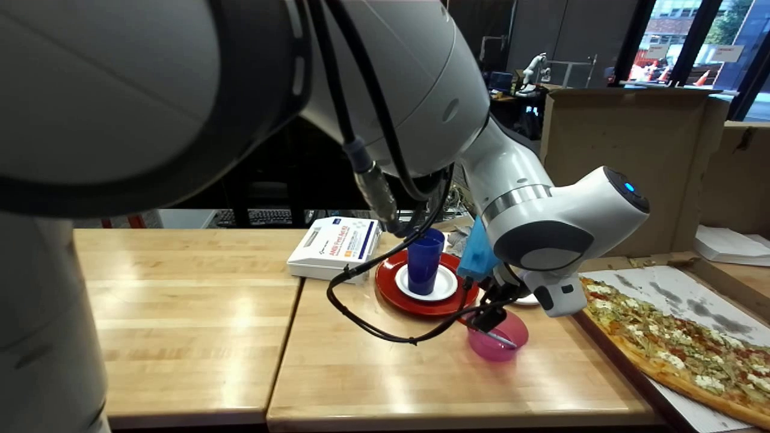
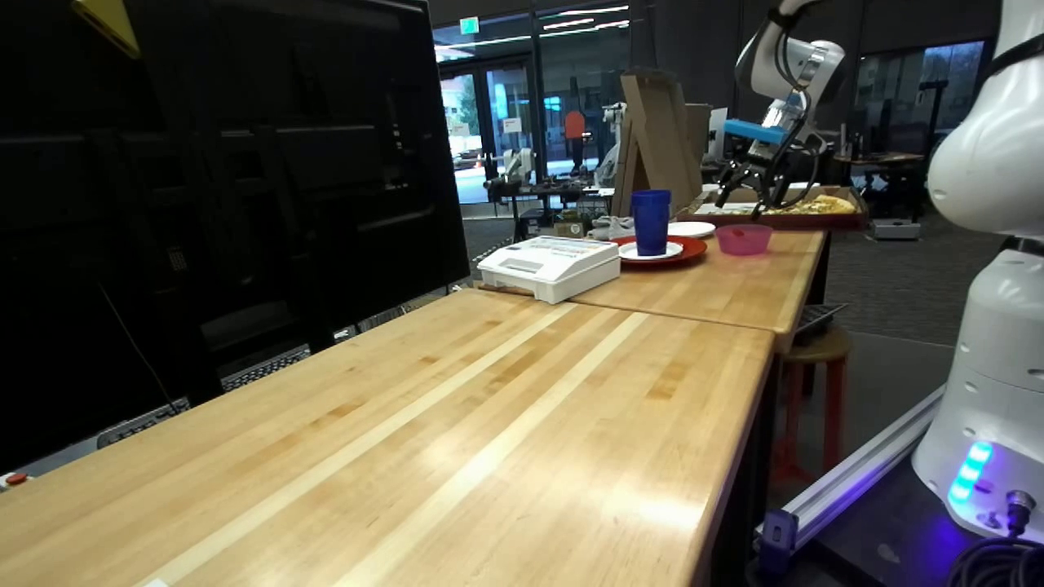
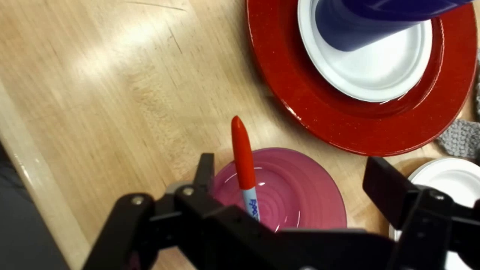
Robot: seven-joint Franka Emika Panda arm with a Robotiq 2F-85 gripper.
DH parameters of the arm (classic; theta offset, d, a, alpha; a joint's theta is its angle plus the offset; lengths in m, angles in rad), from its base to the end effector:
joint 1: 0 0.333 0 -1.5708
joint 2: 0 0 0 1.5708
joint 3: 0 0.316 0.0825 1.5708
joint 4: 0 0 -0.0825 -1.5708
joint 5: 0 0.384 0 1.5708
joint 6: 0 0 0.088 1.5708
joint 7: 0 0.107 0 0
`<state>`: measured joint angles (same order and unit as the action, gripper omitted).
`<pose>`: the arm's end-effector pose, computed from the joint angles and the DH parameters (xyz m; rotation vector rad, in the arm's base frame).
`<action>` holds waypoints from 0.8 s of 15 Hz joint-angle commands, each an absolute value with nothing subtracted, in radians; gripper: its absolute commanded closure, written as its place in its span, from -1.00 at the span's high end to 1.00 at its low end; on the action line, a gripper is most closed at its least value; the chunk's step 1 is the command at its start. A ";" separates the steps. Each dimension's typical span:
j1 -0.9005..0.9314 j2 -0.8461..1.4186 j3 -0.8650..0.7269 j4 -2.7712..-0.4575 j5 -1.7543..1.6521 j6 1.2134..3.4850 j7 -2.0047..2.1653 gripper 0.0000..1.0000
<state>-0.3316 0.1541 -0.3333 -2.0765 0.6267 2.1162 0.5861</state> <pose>0.4627 -0.3244 0.3563 -1.8519 1.9243 0.1026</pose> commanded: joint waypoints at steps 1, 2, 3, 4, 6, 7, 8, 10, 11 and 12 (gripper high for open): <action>-0.348 0.189 -0.334 -2.044 0.666 2.087 0.557 1.00; -0.351 0.196 -0.336 -2.039 0.667 2.085 0.557 1.00; -0.353 0.203 -0.337 -2.034 0.669 2.084 0.557 1.00; -0.355 0.207 -0.338 -2.031 0.670 2.084 0.557 1.00; -0.362 0.217 -0.339 -2.025 0.675 2.083 0.552 1.00; -0.365 0.222 -0.339 -2.023 0.676 2.080 0.549 1.00; -0.368 0.228 -0.339 -2.020 0.680 2.077 0.548 1.00; -0.373 0.235 -0.339 -2.017 0.684 2.072 0.544 0.91; -0.375 0.239 -0.339 -2.016 0.686 2.069 0.543 0.92; -0.376 0.243 -0.339 -2.015 0.686 2.066 0.541 0.86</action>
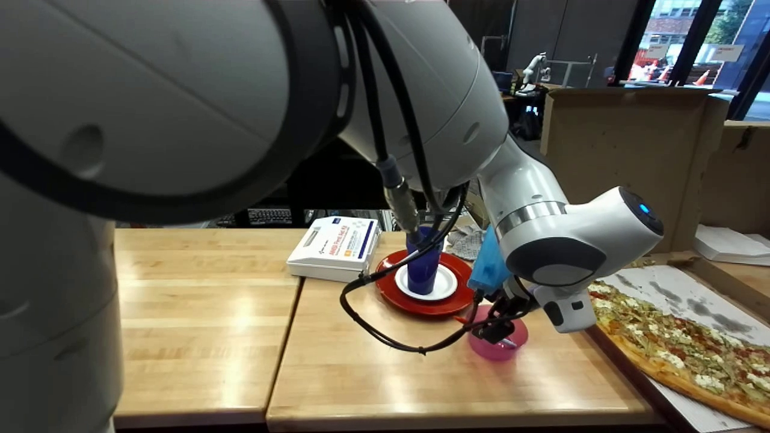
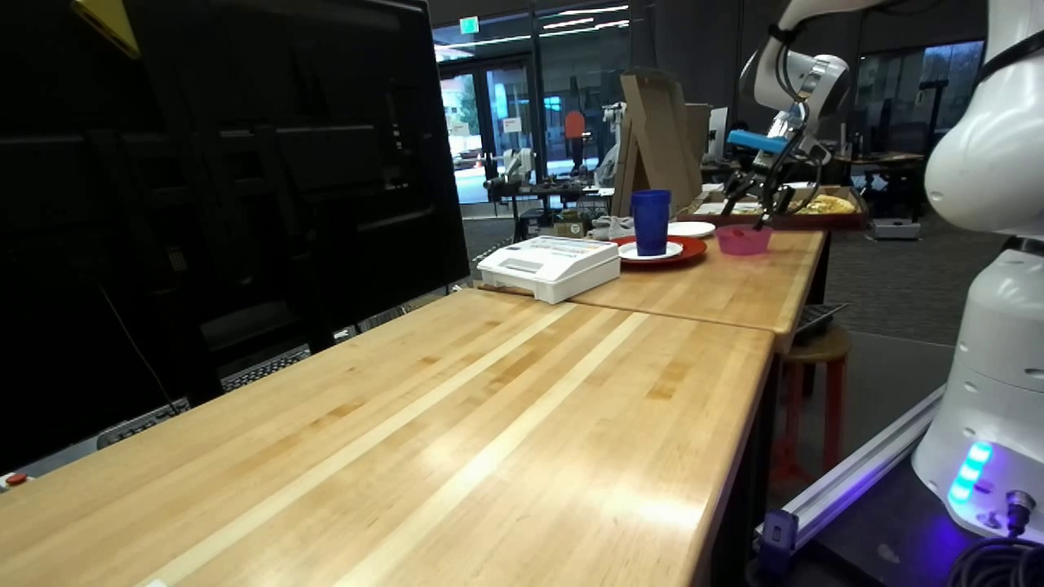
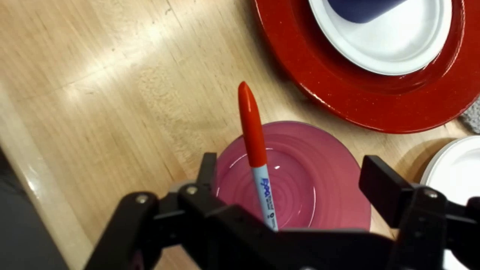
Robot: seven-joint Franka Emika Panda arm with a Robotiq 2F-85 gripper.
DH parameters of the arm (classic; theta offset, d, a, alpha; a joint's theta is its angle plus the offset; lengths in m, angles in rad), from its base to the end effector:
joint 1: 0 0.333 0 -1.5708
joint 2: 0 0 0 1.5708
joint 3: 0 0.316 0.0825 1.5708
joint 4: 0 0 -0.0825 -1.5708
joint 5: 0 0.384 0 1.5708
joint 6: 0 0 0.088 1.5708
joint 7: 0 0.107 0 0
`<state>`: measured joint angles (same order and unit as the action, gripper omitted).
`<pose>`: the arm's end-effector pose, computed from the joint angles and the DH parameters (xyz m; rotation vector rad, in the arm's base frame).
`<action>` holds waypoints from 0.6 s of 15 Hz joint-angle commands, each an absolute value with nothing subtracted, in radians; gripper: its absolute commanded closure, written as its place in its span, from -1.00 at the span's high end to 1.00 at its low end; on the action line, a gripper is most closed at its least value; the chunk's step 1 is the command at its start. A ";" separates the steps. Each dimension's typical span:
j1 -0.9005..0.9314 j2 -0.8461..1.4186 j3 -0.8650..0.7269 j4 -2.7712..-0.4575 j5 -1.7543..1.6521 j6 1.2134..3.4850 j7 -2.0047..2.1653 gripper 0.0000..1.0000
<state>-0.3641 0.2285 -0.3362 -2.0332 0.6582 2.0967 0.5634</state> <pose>0.4625 -0.3448 0.3337 -1.8173 1.9485 0.1379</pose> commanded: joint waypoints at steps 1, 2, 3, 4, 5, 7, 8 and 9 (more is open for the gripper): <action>-0.376 0.247 -0.338 -2.012 0.689 2.064 0.539 0.84; -0.376 0.251 -0.337 -2.011 0.691 2.063 0.539 0.78; -0.376 0.254 -0.337 -2.010 0.692 2.061 0.539 0.78; -0.376 0.257 -0.336 -2.009 0.696 2.059 0.538 0.71; -0.376 0.259 -0.336 -2.007 0.700 2.054 0.538 0.70; -0.375 0.263 -0.336 -2.003 0.702 2.048 0.540 0.67; -0.374 0.265 -0.336 -2.001 0.701 2.046 0.541 0.74; -0.375 0.268 -0.336 -1.998 0.701 2.045 0.542 0.72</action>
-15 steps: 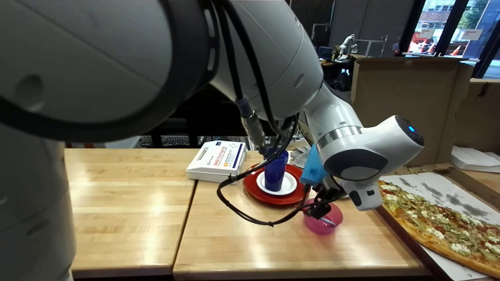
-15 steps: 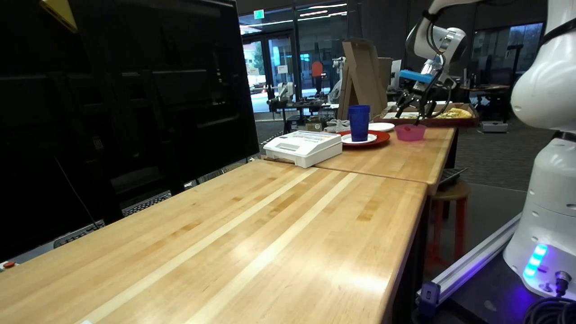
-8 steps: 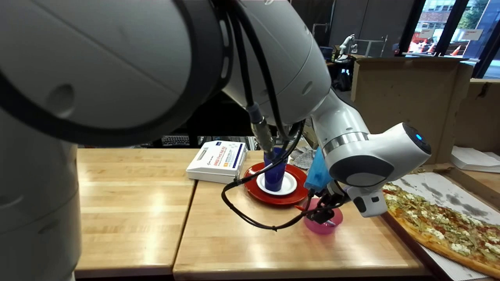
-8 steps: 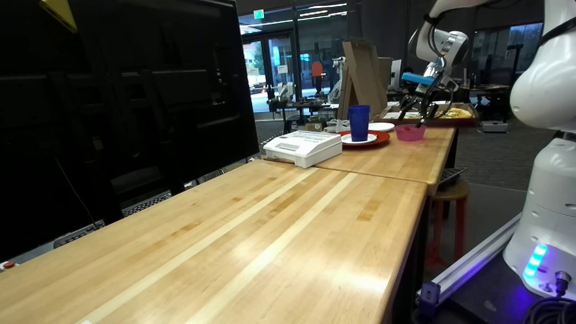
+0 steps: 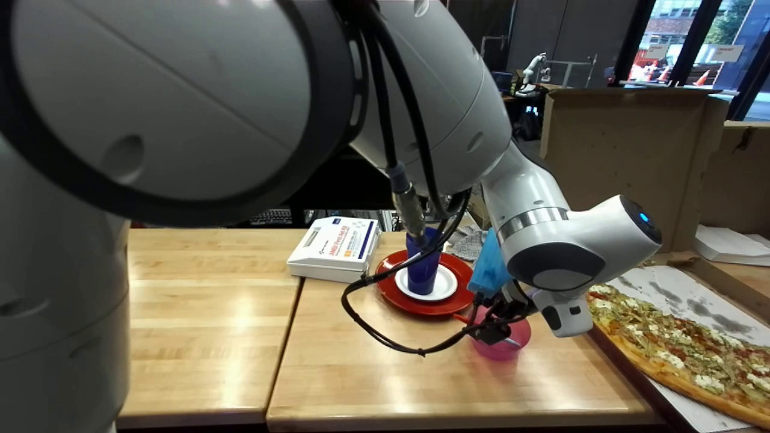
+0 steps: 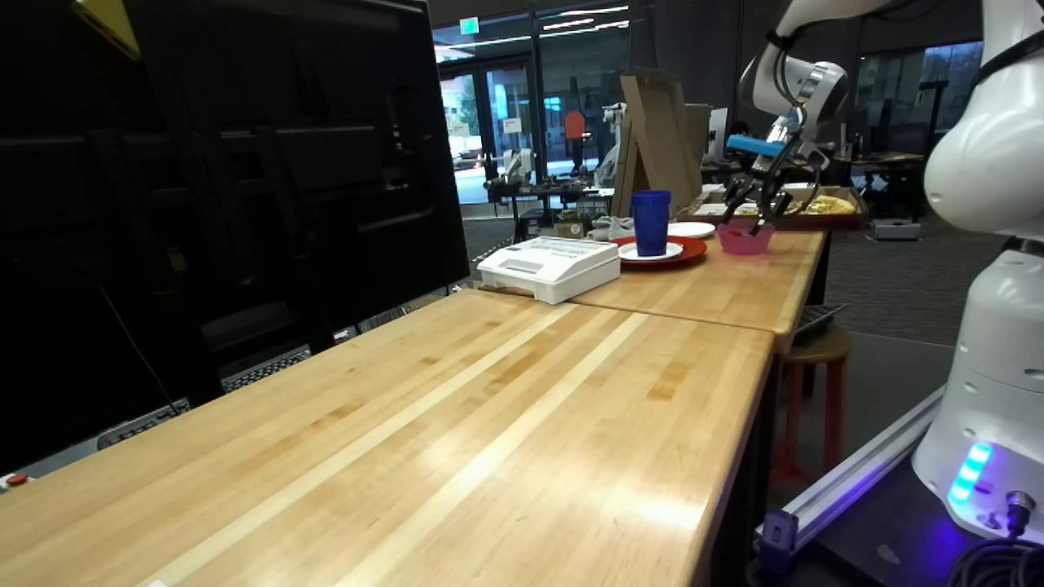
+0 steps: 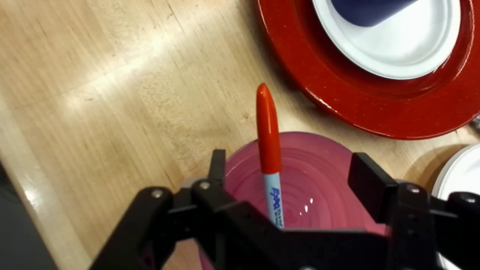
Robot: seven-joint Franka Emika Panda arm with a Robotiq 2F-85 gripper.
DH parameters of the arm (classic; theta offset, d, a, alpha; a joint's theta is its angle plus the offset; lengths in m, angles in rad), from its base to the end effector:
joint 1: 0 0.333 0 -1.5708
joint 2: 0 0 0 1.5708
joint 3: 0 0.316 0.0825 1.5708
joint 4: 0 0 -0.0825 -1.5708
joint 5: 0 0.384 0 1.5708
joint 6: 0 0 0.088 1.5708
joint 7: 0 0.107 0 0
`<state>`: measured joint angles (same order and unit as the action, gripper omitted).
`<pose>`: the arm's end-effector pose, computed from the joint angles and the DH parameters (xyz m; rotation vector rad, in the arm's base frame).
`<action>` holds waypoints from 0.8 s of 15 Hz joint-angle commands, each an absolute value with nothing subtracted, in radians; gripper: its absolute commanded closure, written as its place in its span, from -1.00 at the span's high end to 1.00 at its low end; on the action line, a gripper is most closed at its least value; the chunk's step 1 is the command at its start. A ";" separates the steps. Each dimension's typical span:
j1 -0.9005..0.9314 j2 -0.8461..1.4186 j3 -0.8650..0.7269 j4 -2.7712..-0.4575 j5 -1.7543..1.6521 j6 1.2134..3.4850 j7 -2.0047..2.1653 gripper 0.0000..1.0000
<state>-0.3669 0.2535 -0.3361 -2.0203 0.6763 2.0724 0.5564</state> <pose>0.4646 -0.3447 0.3243 -1.8045 1.9407 0.1762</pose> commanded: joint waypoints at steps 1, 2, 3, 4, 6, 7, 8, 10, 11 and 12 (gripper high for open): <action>-0.376 0.270 -0.337 -1.995 0.702 2.043 0.542 0.71; -0.377 0.271 -0.338 -1.991 0.703 2.040 0.542 0.67; -0.378 0.271 -0.339 -1.989 0.703 2.040 0.543 0.78; -0.381 0.270 -0.340 -1.986 0.705 2.037 0.543 0.84; -0.385 0.267 -0.341 -1.980 0.714 2.036 0.542 0.92; -0.386 0.263 -0.343 -1.978 0.721 2.037 0.541 0.98; -0.387 0.260 -0.344 -1.975 0.724 2.039 0.543 0.92; -0.390 0.259 -0.347 -1.967 0.729 2.039 0.543 0.88; -0.390 0.263 -0.349 -1.961 0.729 2.040 0.547 0.85; -0.391 0.267 -0.349 -1.955 0.731 2.038 0.547 0.85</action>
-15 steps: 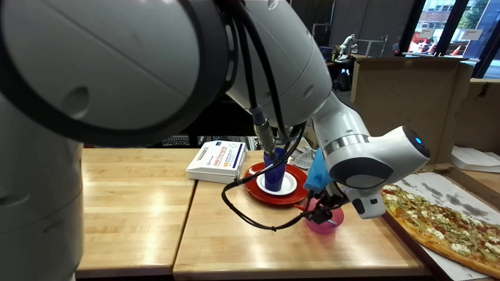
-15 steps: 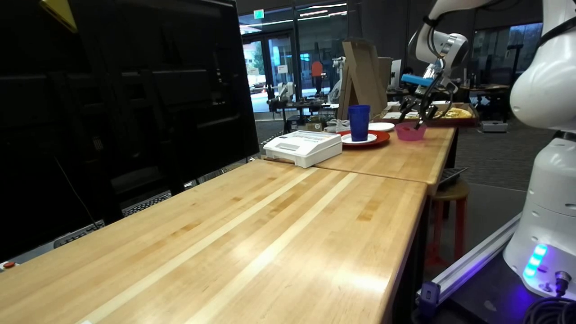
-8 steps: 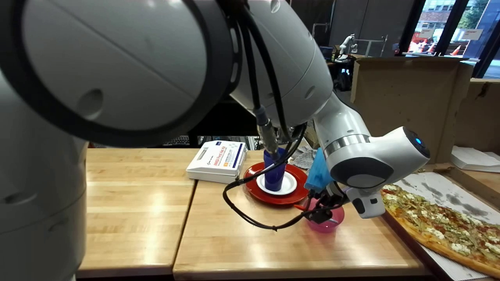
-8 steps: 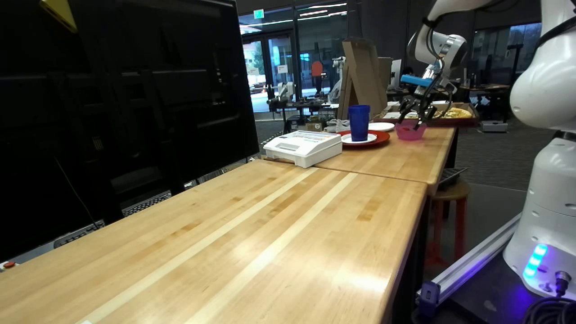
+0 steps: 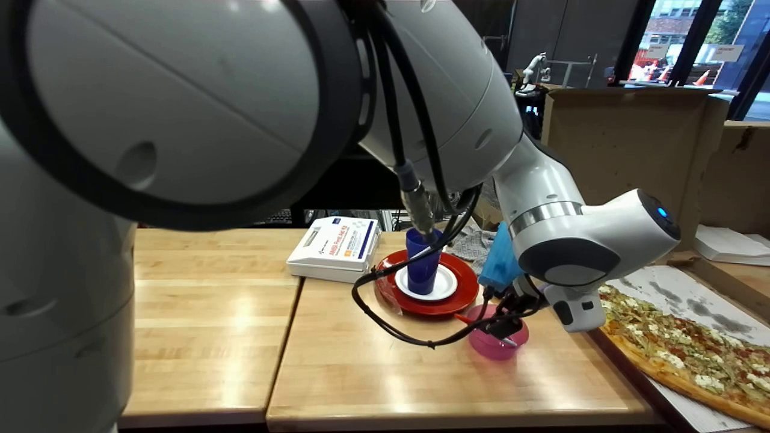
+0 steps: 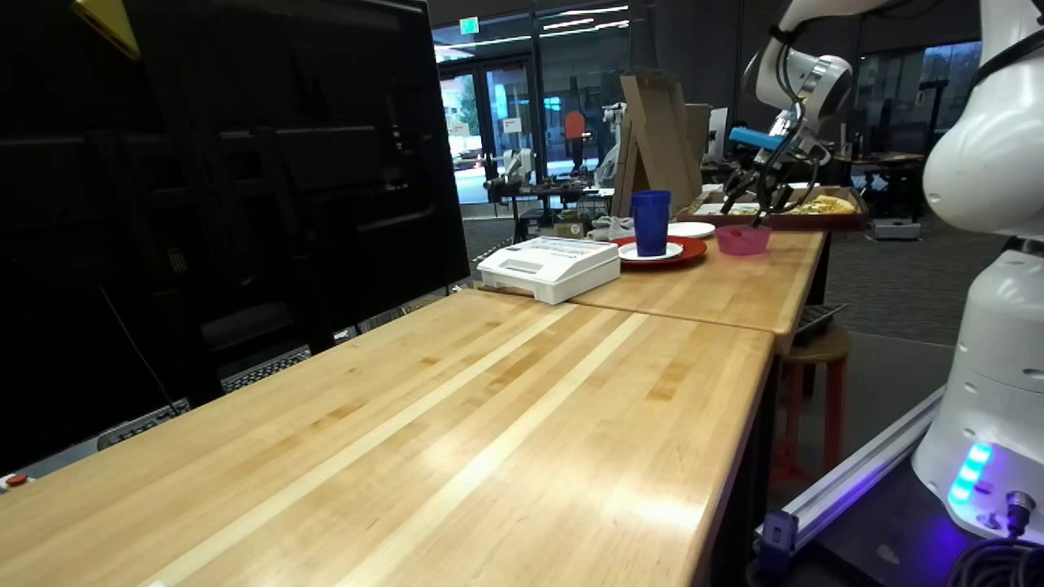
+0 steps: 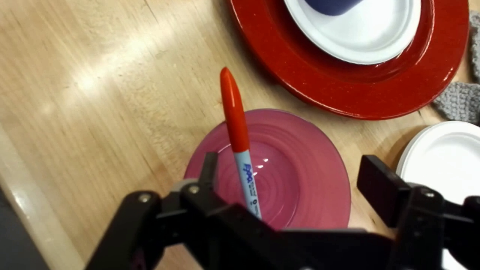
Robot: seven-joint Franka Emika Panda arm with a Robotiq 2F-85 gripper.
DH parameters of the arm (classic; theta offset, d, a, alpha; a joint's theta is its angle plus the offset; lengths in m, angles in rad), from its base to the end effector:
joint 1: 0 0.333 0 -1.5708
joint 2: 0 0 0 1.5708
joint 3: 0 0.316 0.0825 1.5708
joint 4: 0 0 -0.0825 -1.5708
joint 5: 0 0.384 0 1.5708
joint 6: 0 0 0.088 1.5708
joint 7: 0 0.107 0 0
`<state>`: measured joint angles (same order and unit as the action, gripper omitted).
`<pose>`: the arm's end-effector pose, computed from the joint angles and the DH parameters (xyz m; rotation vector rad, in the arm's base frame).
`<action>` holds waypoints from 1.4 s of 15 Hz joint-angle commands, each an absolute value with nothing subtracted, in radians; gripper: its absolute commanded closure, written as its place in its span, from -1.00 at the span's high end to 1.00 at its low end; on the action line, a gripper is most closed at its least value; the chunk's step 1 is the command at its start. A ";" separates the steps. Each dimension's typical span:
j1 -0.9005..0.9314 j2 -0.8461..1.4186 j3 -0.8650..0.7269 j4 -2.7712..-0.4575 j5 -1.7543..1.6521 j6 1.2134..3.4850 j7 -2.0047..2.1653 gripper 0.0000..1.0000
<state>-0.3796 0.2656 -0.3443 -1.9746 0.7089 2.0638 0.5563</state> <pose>0.4696 -0.3598 0.3376 -1.7630 1.9438 0.1290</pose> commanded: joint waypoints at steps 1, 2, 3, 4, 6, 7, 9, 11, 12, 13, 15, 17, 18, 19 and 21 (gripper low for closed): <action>-0.393 0.273 -0.350 -1.947 0.731 2.035 0.548 0.84; -0.394 0.277 -0.349 -1.942 0.733 2.033 0.547 0.86; -0.395 0.283 -0.348 -1.935 0.733 2.030 0.546 0.86; -0.396 0.288 -0.348 -1.929 0.733 2.027 0.545 0.89; -0.398 0.300 -0.346 -1.917 0.735 2.019 0.544 0.88; -0.398 0.306 -0.345 -1.912 0.734 2.016 0.544 0.85; -0.400 0.323 -0.344 -1.898 0.735 2.006 0.546 0.83; -0.402 0.342 -0.343 -1.881 0.736 1.996 0.549 0.82; -0.404 0.350 -0.343 -1.874 0.737 1.991 0.550 0.82; -0.406 0.358 -0.343 -1.867 0.738 1.987 0.550 0.83; -0.411 0.370 -0.343 -1.854 0.740 1.977 0.549 0.84; -0.417 0.379 -0.343 -1.845 0.743 1.972 0.547 0.84; -0.419 0.383 -0.344 -1.840 0.743 1.968 0.548 0.84; -0.423 0.385 -0.344 -1.838 0.745 1.964 0.548 0.82; -0.427 0.391 -0.344 -1.831 0.754 1.960 0.548 0.81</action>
<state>-0.4080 0.3788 -0.3464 -1.8571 0.7248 1.9946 0.5564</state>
